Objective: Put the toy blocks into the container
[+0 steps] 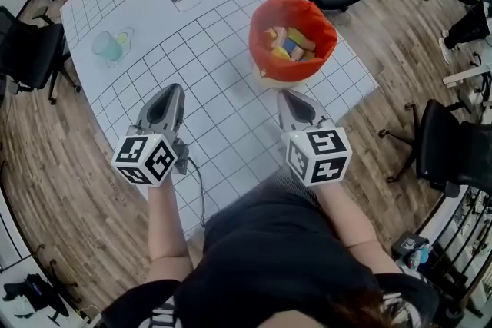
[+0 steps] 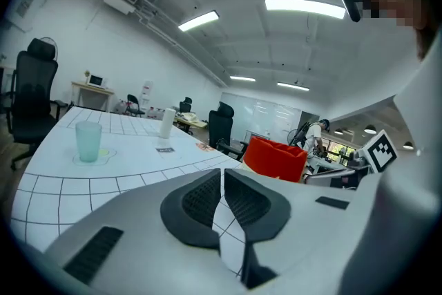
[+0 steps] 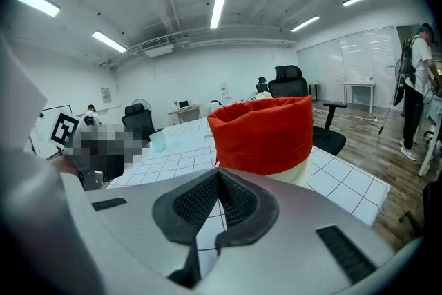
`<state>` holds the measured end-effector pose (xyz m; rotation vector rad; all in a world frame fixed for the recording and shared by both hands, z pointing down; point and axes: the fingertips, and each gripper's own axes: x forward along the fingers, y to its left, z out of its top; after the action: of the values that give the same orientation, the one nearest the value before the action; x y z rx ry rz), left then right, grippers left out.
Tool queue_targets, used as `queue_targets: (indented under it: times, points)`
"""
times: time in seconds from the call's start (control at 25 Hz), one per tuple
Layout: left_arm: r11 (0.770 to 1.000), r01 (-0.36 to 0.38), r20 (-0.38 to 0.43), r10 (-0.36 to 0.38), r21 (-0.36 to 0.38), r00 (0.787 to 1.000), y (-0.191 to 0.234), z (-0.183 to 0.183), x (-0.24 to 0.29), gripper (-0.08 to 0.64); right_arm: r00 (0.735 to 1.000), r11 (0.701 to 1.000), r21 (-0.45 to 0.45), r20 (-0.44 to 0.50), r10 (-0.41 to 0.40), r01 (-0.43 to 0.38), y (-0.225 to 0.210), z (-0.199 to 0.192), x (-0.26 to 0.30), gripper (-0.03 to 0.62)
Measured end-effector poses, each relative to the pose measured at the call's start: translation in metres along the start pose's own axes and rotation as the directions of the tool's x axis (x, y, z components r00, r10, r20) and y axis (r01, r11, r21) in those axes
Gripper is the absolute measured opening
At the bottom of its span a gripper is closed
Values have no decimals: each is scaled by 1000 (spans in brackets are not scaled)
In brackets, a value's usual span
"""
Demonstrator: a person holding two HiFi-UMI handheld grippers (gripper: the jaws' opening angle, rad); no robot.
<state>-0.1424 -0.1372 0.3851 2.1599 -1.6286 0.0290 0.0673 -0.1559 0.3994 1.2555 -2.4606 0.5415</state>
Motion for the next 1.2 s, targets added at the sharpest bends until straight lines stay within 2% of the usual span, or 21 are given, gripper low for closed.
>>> queue_targets:
  times: [0.48, 0.68, 1.2]
  points:
    - [999, -36, -35, 36, -19, 999, 6, -17, -17, 38, 1000, 1000, -7, -7, 30, -31, 8, -3, -1, 14]
    - [1000, -24, -53, 24, -9, 998, 3, -20, -13, 38, 999, 998, 24, -6, 50, -50, 9, -5, -4, 14]
    - [1000, 4, -97, -1, 30, 995, -4, -23, -3, 38, 998, 997, 37, -9, 63, -62, 8, -6, -6, 14]
